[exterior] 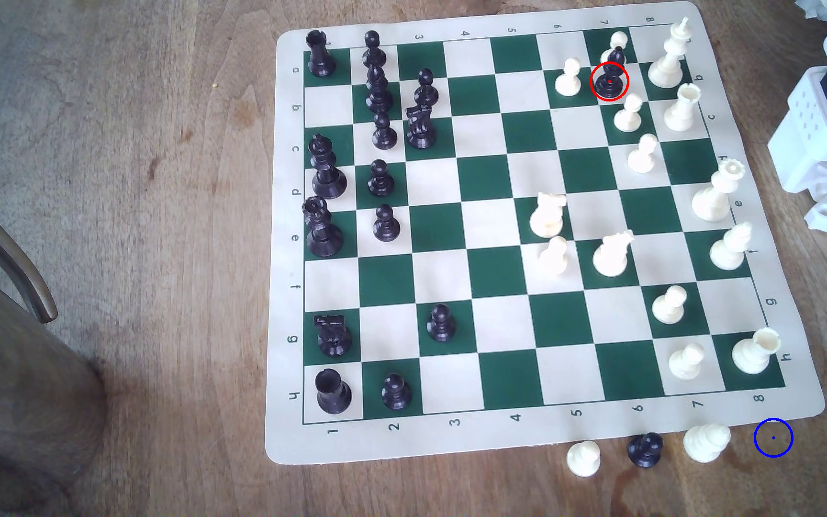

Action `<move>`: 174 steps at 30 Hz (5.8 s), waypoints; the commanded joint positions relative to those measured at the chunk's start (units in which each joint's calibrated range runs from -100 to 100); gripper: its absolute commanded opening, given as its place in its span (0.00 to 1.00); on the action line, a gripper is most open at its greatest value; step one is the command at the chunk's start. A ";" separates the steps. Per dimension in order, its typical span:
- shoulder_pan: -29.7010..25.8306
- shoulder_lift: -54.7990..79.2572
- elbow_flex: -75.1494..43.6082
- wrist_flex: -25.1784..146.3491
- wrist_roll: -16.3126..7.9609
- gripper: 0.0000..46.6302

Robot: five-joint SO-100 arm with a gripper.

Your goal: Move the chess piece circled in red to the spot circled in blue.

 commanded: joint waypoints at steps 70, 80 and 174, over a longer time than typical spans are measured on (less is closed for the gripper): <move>30.19 65.25 -63.47 172.86 -18.66 0.36; 28.78 66.27 -54.67 165.82 -18.56 0.32; -45.05 69.16 -75.52 170.90 -22.81 0.00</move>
